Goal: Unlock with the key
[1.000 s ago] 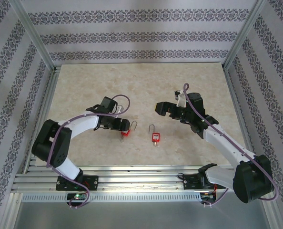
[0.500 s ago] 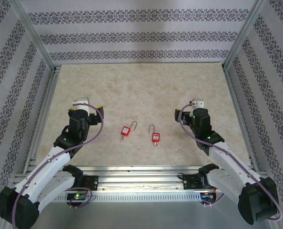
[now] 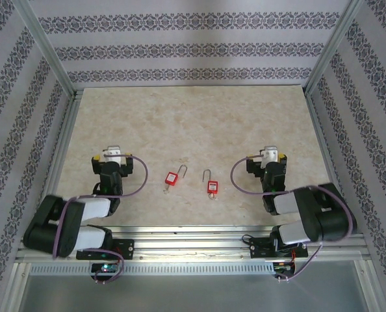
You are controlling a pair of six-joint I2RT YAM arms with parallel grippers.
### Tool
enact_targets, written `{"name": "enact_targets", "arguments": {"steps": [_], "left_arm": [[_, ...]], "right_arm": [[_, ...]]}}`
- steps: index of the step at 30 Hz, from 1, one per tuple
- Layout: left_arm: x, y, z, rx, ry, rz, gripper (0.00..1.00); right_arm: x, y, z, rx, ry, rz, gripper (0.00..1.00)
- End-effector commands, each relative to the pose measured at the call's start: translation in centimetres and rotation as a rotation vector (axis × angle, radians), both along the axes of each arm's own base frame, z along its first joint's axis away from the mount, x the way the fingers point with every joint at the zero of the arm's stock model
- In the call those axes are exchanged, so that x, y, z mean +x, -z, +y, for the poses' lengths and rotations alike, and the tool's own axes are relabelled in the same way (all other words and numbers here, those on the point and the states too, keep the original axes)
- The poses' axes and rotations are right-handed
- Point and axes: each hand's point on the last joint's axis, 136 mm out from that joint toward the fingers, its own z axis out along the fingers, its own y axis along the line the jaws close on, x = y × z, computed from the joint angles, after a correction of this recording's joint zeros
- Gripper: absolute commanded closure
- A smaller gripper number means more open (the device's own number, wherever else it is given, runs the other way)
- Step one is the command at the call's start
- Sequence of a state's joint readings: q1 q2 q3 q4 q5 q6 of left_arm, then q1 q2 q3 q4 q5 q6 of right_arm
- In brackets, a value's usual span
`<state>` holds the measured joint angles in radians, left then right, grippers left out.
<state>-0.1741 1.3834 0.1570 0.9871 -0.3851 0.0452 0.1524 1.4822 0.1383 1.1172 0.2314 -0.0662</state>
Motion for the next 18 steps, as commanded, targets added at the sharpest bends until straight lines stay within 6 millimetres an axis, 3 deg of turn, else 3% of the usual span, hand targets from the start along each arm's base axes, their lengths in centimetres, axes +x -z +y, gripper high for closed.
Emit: {"name": "enact_targets", "arguments": {"steps": [1, 4, 8, 11, 18], "left_arm": [[1.6, -4.0, -0.9, -0.013, 0.067, -0.238, 0.00], [3.1, -2.4, -2.1, 0.000, 0.134, -0.185, 0.00], [4.7, -1.2, -0.8, -0.043, 0.080, -0.102, 0.00], [6.2, -0.1, 1.1, -0.149, 0.059, -0.009, 0.00], [6.0, -0.1, 1.2, -0.163, 0.057, -0.017, 0.00]], "right_arm": [[2.2, -3.9, 1.1, 0.018, -0.055, -0.189, 0.02], [2.5, -3.9, -1.2, 0.077, 0.037, -0.179, 0.02], [4.6, -3.3, -3.1, 0.122, 0.128, -0.092, 0.02], [5.0, -3.0, -2.9, 0.125, 0.104, -0.067, 0.02], [4.9, -3.0, -3.4, 0.131, 0.138, -0.068, 0.02]]}}
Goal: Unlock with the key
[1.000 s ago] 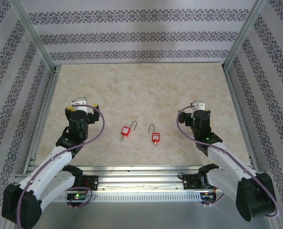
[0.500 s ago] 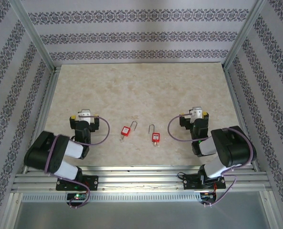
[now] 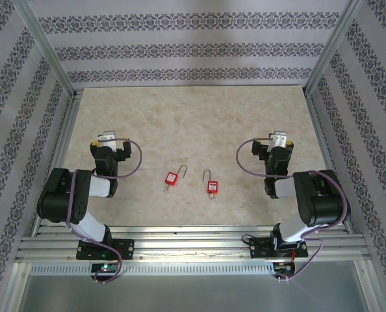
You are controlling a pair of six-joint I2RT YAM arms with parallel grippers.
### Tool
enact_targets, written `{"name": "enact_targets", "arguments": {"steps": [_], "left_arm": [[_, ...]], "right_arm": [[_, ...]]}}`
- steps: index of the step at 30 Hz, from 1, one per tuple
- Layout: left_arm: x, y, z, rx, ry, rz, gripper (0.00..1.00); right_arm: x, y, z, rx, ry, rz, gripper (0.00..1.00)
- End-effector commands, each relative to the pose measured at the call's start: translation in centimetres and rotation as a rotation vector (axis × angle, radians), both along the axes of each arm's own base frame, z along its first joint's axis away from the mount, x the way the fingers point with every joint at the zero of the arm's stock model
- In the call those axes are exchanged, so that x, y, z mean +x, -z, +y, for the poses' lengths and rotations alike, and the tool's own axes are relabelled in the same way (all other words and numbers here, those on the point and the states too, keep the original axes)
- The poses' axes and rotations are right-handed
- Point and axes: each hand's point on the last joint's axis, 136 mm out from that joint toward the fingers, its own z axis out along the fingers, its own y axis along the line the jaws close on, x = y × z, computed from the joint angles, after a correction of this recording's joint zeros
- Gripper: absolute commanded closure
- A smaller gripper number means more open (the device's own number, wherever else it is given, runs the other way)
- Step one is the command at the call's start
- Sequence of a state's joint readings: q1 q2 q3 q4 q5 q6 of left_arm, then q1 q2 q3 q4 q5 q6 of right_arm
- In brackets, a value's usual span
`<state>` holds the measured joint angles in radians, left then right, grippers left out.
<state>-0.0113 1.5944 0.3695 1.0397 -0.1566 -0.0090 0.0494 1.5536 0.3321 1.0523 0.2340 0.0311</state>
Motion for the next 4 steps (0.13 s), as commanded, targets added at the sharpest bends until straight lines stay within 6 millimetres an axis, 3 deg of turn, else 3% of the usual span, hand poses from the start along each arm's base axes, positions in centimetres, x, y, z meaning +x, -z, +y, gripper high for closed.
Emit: {"name": "enact_targets", "arguments": {"steps": [1, 4], "left_arm": [[-0.40, 1.25, -0.41, -0.039, 0.021, 0.045, 0.00], [-0.40, 1.24, -0.39, -0.037, 0.021, 0.045, 0.00]], "right_arm": [[0.01, 0.01, -0.14, 0.039, 0.001, 0.000, 0.02], [-0.15, -0.07, -0.18, 0.034, 0.007, -0.006, 0.02]]}}
